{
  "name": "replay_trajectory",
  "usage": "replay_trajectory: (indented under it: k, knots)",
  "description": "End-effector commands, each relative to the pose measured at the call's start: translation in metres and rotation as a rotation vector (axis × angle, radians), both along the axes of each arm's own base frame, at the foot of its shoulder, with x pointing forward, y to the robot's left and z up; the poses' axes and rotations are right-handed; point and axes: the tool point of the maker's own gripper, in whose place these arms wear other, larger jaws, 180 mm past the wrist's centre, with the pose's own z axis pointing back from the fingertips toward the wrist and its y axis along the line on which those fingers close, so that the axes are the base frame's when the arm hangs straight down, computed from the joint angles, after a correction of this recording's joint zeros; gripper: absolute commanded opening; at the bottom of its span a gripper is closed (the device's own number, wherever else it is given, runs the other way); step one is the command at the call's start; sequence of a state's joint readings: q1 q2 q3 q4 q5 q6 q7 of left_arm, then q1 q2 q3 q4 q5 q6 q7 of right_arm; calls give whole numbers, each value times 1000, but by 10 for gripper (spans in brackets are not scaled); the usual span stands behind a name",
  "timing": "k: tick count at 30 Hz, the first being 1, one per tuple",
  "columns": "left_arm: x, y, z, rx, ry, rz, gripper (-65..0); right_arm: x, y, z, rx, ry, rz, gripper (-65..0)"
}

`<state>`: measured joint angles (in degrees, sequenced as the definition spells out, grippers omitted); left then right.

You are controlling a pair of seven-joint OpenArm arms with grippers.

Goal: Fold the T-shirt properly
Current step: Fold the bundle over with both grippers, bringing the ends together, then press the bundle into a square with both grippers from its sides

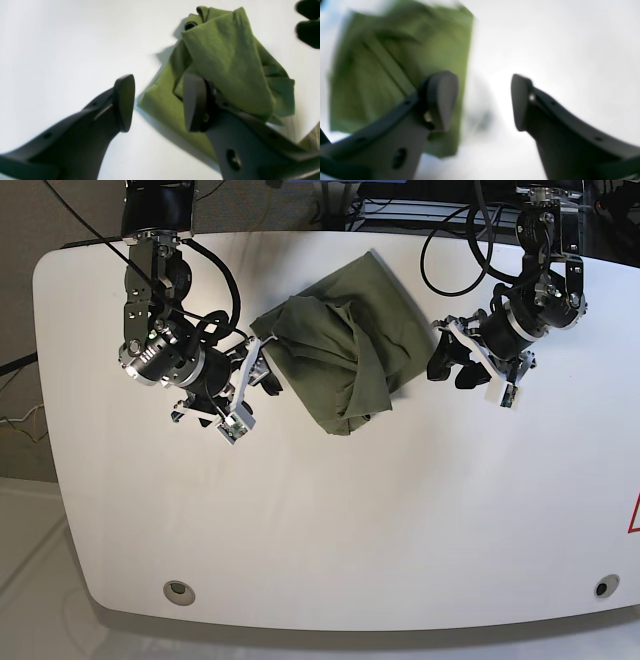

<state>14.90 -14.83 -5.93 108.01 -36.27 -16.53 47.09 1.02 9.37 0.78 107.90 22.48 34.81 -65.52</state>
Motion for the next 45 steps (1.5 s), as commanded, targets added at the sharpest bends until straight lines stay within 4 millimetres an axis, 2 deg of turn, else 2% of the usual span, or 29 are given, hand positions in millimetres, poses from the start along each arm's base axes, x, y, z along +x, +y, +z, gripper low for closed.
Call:
replay_trajectory:
  k: [1,3,7,9,11,13,17,21,23,31,33,37,41,43,45]
  knots:
    - [6,2,24,-12,-80,-1,-384,6,9,14,54,-44,12,-437]
    - [7,11,30,-11,-101,28,-424,7,6,19,64,-57,0,-520]
    - [6,20,45,-3,-150,47,-478,2,23,20,108,-54,18,-620]
    - [5,21,47,-5,-154,55,-482,0,33,19,128,-49,29,-629]
    - [1,19,34,-44,-113,97,-495,-6,72,24,199,-61,95,-642]
    - [-1,15,29,-59,-93,103,-509,-8,84,25,230,-66,110,-641]
    - [-7,7,18,-83,-40,104,-592,-10,102,25,296,-80,128,-646]
    - [-11,4,9,-97,-6,110,-646,-10,110,20,344,-82,126,-650]
    - [-9,8,10,-87,-17,122,-650,-7,115,28,397,-117,116,-650]
    - [-13,10,5,-82,-4,130,-650,-6,115,4,436,-67,92,-650]
    - [-14,12,8,-77,-12,126,-650,-16,121,-10,445,-14,91,-650]
    - [-15,9,5,-84,2,119,-650,-22,132,-15,440,20,122,-650]
    - [-16,-5,0,-102,17,84,-650,-21,139,-20,414,57,145,-650]
    - [-20,-41,-9,-145,46,-6,-650,-1,130,-28,389,77,114,-650]
    - [-24,-60,-15,-163,69,-57,-650,3,129,-30,382,86,111,-650]
